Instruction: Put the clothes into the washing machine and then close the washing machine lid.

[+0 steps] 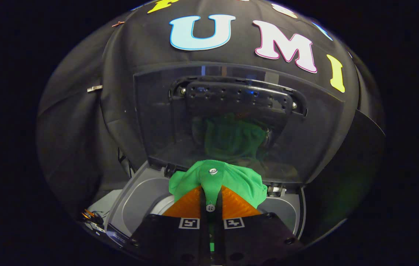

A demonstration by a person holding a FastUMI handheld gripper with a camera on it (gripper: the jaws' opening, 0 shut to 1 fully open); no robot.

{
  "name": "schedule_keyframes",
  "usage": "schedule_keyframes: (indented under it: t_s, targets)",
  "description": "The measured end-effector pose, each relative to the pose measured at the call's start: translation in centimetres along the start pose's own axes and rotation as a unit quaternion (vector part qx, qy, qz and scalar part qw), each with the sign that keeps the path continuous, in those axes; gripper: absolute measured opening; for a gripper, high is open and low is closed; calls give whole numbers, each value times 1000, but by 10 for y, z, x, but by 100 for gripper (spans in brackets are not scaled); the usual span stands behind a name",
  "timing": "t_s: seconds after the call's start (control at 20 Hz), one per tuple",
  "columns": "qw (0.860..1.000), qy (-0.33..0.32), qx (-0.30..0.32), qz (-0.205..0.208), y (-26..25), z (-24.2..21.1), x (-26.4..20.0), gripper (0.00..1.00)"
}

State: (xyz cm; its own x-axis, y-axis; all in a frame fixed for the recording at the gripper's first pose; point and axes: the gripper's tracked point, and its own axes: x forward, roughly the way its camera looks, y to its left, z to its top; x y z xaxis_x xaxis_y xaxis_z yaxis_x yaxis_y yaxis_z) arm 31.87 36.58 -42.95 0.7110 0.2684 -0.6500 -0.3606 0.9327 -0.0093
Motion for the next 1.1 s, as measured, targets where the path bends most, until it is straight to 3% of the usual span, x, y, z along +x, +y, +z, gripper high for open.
schedule_keyframes:
  t_s: [0.25,0.35,0.5,0.8,1.1]
  targets:
    - [1000,24,18,2,2,-20,4,12]
    - [998,48,28,10,6,-32,3,46]
    - [999,35,35,-17,-1,-31,4,98]
    - [995,-90,34,-7,7,35,-26,98]
    - [970,-243,15,13,15,154,-85,99]
